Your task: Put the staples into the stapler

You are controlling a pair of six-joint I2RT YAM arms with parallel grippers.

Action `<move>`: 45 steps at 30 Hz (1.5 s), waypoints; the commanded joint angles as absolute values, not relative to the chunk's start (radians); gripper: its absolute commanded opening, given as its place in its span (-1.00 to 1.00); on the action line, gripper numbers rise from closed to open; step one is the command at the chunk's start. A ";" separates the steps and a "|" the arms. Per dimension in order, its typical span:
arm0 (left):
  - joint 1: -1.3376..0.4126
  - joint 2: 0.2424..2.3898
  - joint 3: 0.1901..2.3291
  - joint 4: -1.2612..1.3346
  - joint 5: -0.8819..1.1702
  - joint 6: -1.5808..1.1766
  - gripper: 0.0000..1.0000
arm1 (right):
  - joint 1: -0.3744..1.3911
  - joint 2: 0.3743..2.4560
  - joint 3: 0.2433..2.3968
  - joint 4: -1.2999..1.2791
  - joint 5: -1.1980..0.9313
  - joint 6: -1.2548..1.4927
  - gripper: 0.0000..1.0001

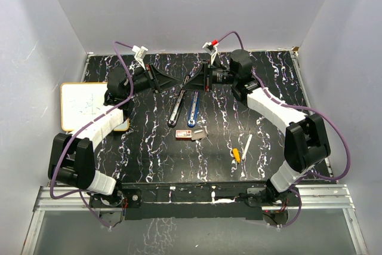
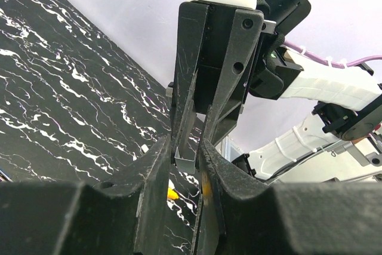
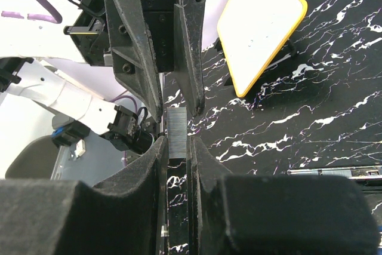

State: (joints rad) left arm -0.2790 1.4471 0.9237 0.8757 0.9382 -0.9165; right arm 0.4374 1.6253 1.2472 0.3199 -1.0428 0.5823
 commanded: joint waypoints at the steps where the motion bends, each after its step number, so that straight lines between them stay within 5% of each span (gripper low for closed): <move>1: -0.282 1.398 0.948 0.917 0.945 -0.907 -0.48 | 0.433 1.608 1.252 0.387 -1.037 0.591 -0.75; 17: -0.282 1.396 0.942 0.915 0.940 -0.896 -0.43 | 0.430 1.610 1.244 0.419 -1.039 0.624 -0.75; 34: -0.283 1.401 0.943 0.950 0.950 -0.900 -0.75 | 0.431 1.616 1.239 0.422 -1.027 0.629 -0.73; 45: -0.282 1.397 0.953 0.905 0.949 -0.843 -1.00 | 0.415 1.590 1.209 0.407 -1.023 0.608 -0.24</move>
